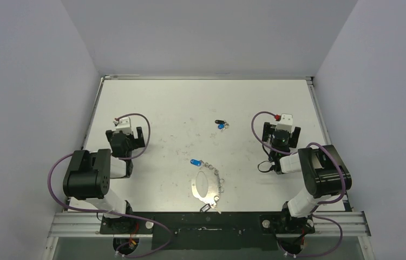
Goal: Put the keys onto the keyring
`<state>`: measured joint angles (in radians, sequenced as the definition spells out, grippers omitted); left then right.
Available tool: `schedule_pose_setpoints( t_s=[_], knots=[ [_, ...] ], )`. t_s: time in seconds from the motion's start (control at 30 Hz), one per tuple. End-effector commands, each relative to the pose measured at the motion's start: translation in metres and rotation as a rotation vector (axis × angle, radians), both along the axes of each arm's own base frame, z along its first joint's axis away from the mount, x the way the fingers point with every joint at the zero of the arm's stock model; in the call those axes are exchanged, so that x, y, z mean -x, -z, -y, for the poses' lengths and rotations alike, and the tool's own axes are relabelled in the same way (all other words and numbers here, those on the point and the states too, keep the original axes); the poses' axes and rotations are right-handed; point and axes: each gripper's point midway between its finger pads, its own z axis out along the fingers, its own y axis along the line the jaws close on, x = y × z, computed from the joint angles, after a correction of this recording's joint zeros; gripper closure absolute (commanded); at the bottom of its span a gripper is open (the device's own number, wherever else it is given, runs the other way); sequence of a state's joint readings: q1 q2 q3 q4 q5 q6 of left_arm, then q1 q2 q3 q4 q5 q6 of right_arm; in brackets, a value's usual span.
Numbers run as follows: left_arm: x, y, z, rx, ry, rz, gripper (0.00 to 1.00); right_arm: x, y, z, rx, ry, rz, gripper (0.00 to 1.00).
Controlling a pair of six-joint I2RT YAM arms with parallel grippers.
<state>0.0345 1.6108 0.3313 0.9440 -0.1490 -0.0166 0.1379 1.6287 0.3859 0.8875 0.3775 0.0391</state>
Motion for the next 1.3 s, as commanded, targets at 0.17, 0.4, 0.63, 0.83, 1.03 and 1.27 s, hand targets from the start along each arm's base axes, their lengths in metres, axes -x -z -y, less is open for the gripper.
schedule_pose_setpoints(
  t_s=[0.17, 0.4, 0.63, 0.83, 1.03, 1.27],
  knots=[
    [-0.012, -0.015, 0.002, -0.001, 0.029, 0.049, 0.03, -0.008, -0.010, -0.001, -0.025, 0.000, 0.042, 0.00],
    [-0.010, -0.073, -0.012, 0.072, -0.173, -0.083, 0.03, 0.004, -0.076, -0.010, -0.029, -0.003, 0.092, 0.00],
    [0.024, -0.138, 0.002, 0.333, -0.268, -0.033, 0.03, 0.025, -0.122, -0.018, -0.235, 0.066, -0.036, 0.00],
    [0.047, -0.138, 0.037, 0.478, -0.112, -0.077, 0.03, 0.018, -0.098, -0.076, -0.410, -0.177, -0.171, 0.00],
    [0.059, -0.128, 0.087, 0.668, 0.077, -0.166, 0.03, 0.027, -0.072, -0.165, -0.457, -0.428, -0.347, 0.00],
    [0.083, -0.106, 0.145, 0.772, 0.231, -0.297, 0.03, 0.080, -0.038, -0.225, -0.397, -0.570, -0.510, 0.00]
  ],
)
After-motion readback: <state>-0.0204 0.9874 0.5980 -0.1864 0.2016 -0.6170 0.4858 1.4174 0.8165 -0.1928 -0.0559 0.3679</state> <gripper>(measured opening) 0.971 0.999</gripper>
